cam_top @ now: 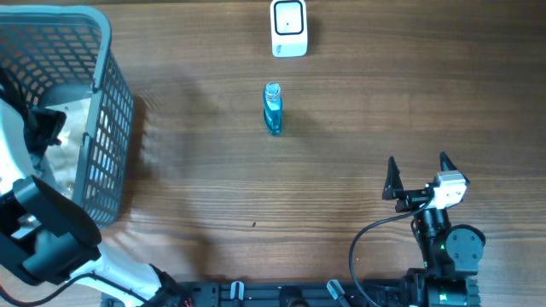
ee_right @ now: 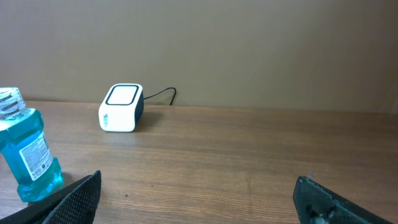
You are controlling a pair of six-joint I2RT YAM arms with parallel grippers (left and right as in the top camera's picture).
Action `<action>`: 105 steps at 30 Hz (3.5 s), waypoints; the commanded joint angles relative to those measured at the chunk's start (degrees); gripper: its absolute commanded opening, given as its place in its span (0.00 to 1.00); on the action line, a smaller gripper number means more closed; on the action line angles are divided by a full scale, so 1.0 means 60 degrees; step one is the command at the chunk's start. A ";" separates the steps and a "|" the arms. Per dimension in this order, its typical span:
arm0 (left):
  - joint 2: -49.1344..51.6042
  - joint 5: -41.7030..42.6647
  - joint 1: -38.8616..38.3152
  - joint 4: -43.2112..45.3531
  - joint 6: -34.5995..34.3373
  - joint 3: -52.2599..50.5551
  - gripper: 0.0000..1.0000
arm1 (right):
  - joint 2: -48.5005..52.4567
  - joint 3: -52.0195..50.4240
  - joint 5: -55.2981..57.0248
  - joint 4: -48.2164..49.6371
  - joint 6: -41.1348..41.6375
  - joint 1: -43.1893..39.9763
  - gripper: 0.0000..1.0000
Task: Scan the item barcode
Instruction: 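Reach the left gripper back into the basket and grasp the clear plastic bag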
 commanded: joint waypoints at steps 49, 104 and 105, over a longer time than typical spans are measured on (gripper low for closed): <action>-0.0087 0.1049 -0.1013 0.1049 0.3508 -0.1592 0.86 | -0.0051 -0.0007 0.0095 0.0040 -0.0157 0.0036 1.00; -0.3923 0.1056 -0.0845 0.2229 0.2900 -0.1876 1.00 | -0.0051 -0.0007 0.0091 0.0040 -0.0160 0.0036 1.00; -0.3544 0.1056 -0.0758 0.2226 0.2900 -0.1876 1.00 | -0.0051 -0.0007 0.0095 0.0040 -0.0160 0.0036 1.00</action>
